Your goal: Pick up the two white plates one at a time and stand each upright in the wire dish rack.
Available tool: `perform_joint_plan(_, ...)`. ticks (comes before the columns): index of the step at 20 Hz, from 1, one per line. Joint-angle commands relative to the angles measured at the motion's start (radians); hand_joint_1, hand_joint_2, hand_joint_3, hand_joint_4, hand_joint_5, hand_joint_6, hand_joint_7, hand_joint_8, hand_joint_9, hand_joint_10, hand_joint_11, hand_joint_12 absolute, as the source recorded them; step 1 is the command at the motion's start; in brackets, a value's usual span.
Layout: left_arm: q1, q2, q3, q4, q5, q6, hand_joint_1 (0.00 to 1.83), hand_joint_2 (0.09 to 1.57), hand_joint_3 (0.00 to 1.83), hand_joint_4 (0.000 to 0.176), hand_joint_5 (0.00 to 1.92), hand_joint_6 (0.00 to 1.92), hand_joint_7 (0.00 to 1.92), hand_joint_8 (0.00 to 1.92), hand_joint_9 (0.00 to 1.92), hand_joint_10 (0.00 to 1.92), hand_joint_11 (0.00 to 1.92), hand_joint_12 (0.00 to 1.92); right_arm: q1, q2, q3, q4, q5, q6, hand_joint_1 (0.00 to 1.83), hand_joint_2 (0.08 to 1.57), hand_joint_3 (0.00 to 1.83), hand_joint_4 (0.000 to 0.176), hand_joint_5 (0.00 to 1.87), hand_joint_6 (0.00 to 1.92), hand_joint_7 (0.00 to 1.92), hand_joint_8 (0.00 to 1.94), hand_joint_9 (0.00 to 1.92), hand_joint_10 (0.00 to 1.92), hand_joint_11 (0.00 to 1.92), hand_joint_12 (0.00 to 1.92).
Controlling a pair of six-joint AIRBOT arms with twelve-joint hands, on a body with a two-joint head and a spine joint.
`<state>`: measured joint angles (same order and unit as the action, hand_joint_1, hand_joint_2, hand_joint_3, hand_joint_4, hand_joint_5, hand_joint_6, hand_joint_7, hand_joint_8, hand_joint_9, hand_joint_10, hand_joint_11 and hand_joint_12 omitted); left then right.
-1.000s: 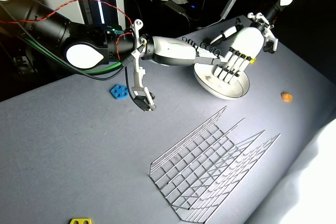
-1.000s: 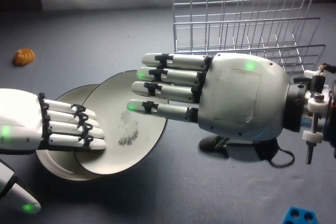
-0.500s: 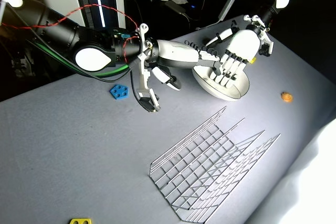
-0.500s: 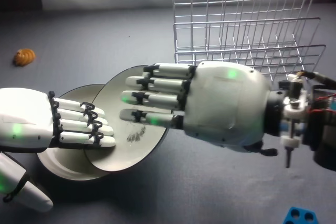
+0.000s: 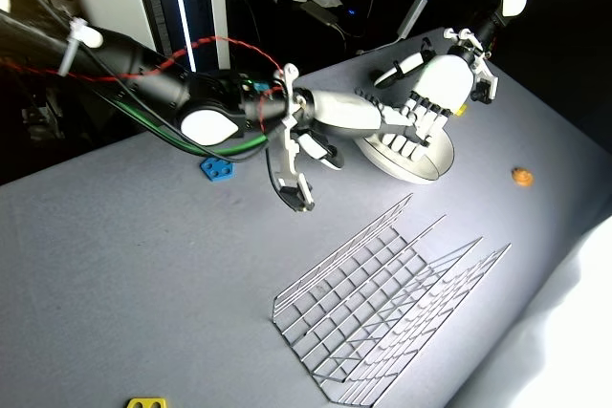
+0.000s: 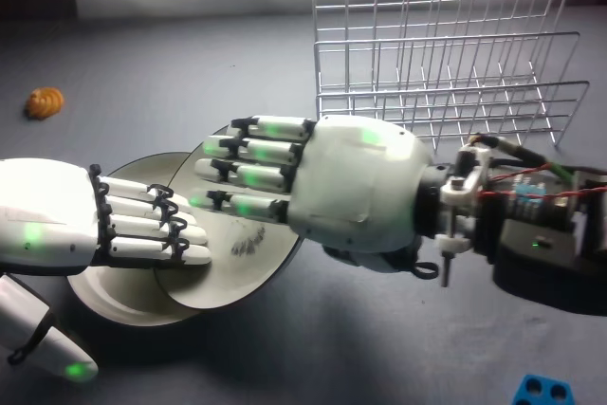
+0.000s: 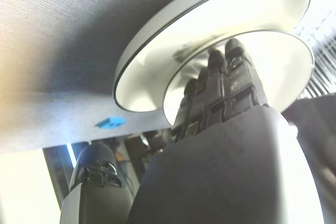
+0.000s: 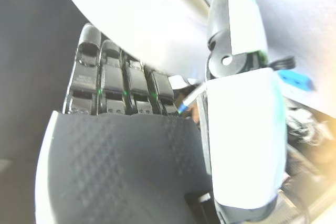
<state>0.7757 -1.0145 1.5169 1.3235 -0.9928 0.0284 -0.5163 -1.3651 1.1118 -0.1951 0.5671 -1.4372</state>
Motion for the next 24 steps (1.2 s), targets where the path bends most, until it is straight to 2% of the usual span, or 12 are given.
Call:
perform_joint_plan(1, -0.001, -0.020, -0.001, -0.001, -0.024, 0.001, 0.00, 1.06, 0.00, 0.000, 0.08, 0.00, 0.08, 0.00, 0.06, 0.00, 0.02, 0.12, 0.004, -0.013, 0.004, -0.003, 0.134, -0.004, 1.10, 1.05, 0.00, 0.000, 0.01, 0.00, 0.00, 0.00, 0.00, 0.00, 0.00, 0.44)
perform_joint_plan(9, 0.000, -0.020, 0.005, -0.001, -0.024, 0.001, 0.00, 1.07, 0.00, 0.000, 0.08, 0.00, 0.06, 0.00, 0.05, 0.00, 0.02, 0.13, -0.010, -0.080, 0.062, 0.033, 0.158, -0.013, 1.08, 1.04, 0.00, 0.000, 0.00, 0.00, 0.00, 0.00, 0.00, 0.00, 0.00, 0.44)
perform_joint_plan(14, 0.000, -0.022, 0.007, -0.001, -0.024, 0.001, 0.00, 1.06, 0.00, 0.000, 0.11, 0.00, 0.11, 0.00, 0.10, 0.00, 0.00, 0.28, -0.010, -0.085, 0.070, 0.033, 0.182, -0.022, 1.08, 1.14, 0.02, 0.000, 0.06, 0.01, 0.04, 0.01, 0.01, 0.00, 0.00, 0.27)
perform_joint_plan(16, 0.000, -0.022, 0.010, -0.001, -0.024, 0.001, 0.00, 1.05, 0.00, 0.000, 0.11, 0.00, 0.12, 0.00, 0.10, 0.00, 0.00, 0.26, -0.010, -0.086, 0.073, 0.033, 0.184, -0.024, 1.03, 1.18, 0.00, 0.000, 0.24, 0.04, 0.23, 0.03, 0.18, 0.06, 0.00, 0.80)
perform_joint_plan(17, 0.000, -0.023, 0.012, -0.001, -0.024, 0.001, 0.00, 1.05, 0.00, 0.000, 0.11, 0.00, 0.12, 0.00, 0.10, 0.00, 0.00, 0.26, -0.010, -0.086, 0.074, 0.033, 0.187, -0.025, 1.03, 1.18, 0.00, 0.000, 0.24, 0.04, 0.23, 0.03, 0.18, 0.06, 0.00, 0.80)
perform_joint_plan(18, 0.001, -0.024, 0.014, -0.001, -0.024, 0.001, 0.00, 1.06, 0.00, 0.000, 0.12, 0.00, 0.12, 0.00, 0.10, 0.00, 0.00, 0.27, -0.010, -0.086, 0.077, 0.033, 0.196, -0.026, 1.04, 1.22, 0.01, 0.000, 0.44, 0.10, 0.49, 0.08, 0.44, 0.15, 0.01, 1.26)
perform_joint_plan(19, 0.001, -0.024, 0.015, -0.001, -0.024, 0.001, 0.00, 1.06, 0.00, 0.000, 0.12, 0.00, 0.12, 0.00, 0.10, 0.00, 0.00, 0.27, -0.009, -0.086, 0.078, 0.033, 0.201, -0.027, 1.02, 1.23, 0.00, 0.000, 0.53, 0.11, 0.62, 0.07, 0.54, 0.20, 0.03, 1.41)
perform_joint_plan(20, 0.001, -0.024, 0.015, -0.001, -0.024, 0.001, 0.00, 1.06, 0.00, 0.000, 0.11, 0.00, 0.11, 0.00, 0.09, 0.00, 0.00, 0.23, -0.007, -0.086, 0.081, 0.033, 0.206, -0.028, 1.13, 1.24, 0.00, 0.000, 0.69, 1.17, 0.81, 1.00, 0.77, 0.38, 0.33, 1.43)
perform_joint_plan(21, 0.001, -0.024, 0.015, -0.001, -0.024, 0.001, 0.00, 1.06, 0.00, 0.000, 0.11, 0.00, 0.11, 0.00, 0.09, 0.00, 0.00, 0.23, -0.005, -0.086, 0.083, 0.033, 0.207, -0.028, 1.13, 1.24, 0.00, 0.000, 0.69, 1.17, 0.81, 1.00, 0.77, 0.38, 0.33, 1.43)
perform_joint_plan(22, 0.001, -0.024, 0.015, -0.001, -0.024, 0.001, 0.00, 1.06, 0.00, 0.000, 0.11, 0.00, 0.10, 0.00, 0.08, 0.00, 0.00, 0.22, -0.004, -0.086, 0.084, 0.033, 0.208, -0.029, 1.15, 1.24, 0.00, 0.003, 0.70, 1.37, 0.81, 1.19, 0.83, 0.45, 0.44, 1.42)
perform_joint_plan(23, 0.001, -0.024, 0.015, -0.001, -0.024, 0.001, 0.00, 1.06, 0.00, 0.000, 0.11, 0.00, 0.10, 0.00, 0.08, 0.00, 0.00, 0.22, -0.004, -0.086, 0.084, 0.033, 0.212, -0.031, 1.31, 1.19, 0.00, 0.000, 0.76, 1.32, 0.89, 1.11, 0.77, 1.15, 0.55, 1.38)
perform_joint_plan(24, 0.001, -0.024, 0.015, -0.001, -0.024, 0.001, 0.00, 1.06, 0.00, 0.000, 0.12, 0.00, 0.11, 0.00, 0.09, 0.00, 0.00, 0.22, -0.004, -0.085, 0.084, 0.033, 0.215, -0.035, 1.36, 1.14, 0.00, 0.000, 0.83, 1.21, 0.99, 0.96, 0.85, 1.19, 0.69, 1.28)
